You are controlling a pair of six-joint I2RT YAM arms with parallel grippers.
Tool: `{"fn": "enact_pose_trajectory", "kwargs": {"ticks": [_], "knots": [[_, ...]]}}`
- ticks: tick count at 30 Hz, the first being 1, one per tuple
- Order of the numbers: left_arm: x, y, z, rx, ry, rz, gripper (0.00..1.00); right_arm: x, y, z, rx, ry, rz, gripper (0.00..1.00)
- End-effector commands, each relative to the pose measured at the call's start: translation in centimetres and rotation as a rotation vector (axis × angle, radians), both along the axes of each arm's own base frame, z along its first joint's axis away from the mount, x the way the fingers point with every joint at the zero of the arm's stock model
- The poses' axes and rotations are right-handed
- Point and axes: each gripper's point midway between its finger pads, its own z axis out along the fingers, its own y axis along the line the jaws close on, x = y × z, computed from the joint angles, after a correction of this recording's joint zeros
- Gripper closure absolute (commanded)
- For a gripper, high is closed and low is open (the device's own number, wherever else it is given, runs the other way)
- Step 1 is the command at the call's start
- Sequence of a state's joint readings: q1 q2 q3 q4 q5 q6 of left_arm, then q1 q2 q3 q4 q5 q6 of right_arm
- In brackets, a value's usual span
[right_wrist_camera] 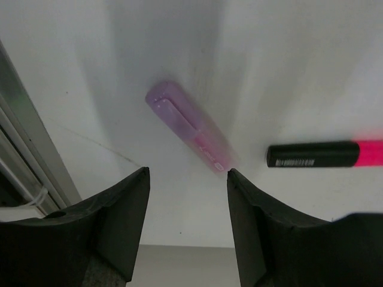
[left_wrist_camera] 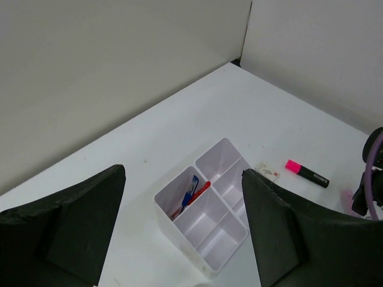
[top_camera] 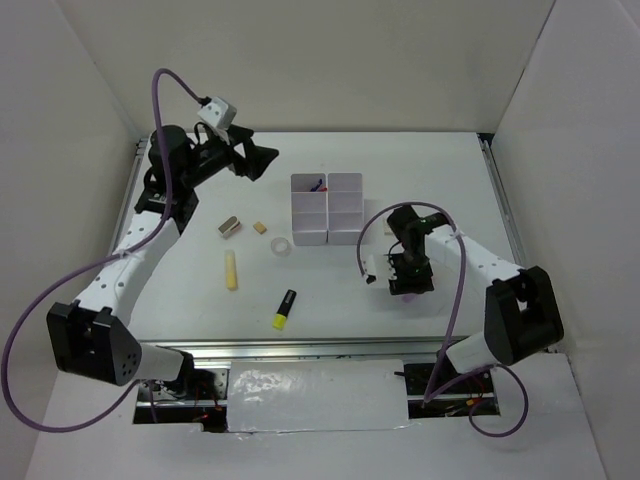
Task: Sort the stationery into containers
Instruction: Pick up the pen from the center of the board.
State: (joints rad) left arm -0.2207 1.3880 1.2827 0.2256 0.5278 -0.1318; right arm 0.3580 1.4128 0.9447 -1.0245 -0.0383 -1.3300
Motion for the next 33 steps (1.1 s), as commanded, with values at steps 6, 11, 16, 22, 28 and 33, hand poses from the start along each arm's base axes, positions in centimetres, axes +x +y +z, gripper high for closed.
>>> {"fn": "enact_pose_trajectory", "kwargs": {"ticks": [6, 11, 16, 22, 28, 33], "knots": [[-2.7, 4.2, -0.9, -0.039, 0.075, 0.084, 0.08, 0.4, 1.6, -1.7, -0.086, 0.011, 0.063, 0.32], [-2.9, 5.7, -1.7, -0.063, 0.098, 0.122, 0.08, 0.0, 2.1, -3.7, -0.119, 0.004, 0.104, 0.31], [-2.9, 6.3, -1.8, -0.065, 0.101, 0.137, 0.08, -0.5, 2.1, -5.2, -0.141, 0.017, 0.111, 0.34], [-2.2, 7.4, -2.5, -0.106, 0.151, 0.178, 0.08, -0.8, 2.2, -6.8, -0.152, -0.003, 0.122, 0.4], [-2.1, 8.4, -2.7, -0.13, 0.158, 0.206, 0.09, -1.2, 2.9, -7.1, -0.117, -0.029, 0.128, 0.6], [-2.2, 8.8, -2.8, -0.131, 0.158, 0.22, 0.09, -1.1, 4.6, -5.1, -0.051, -0.049, 0.117, 0.78]]}}
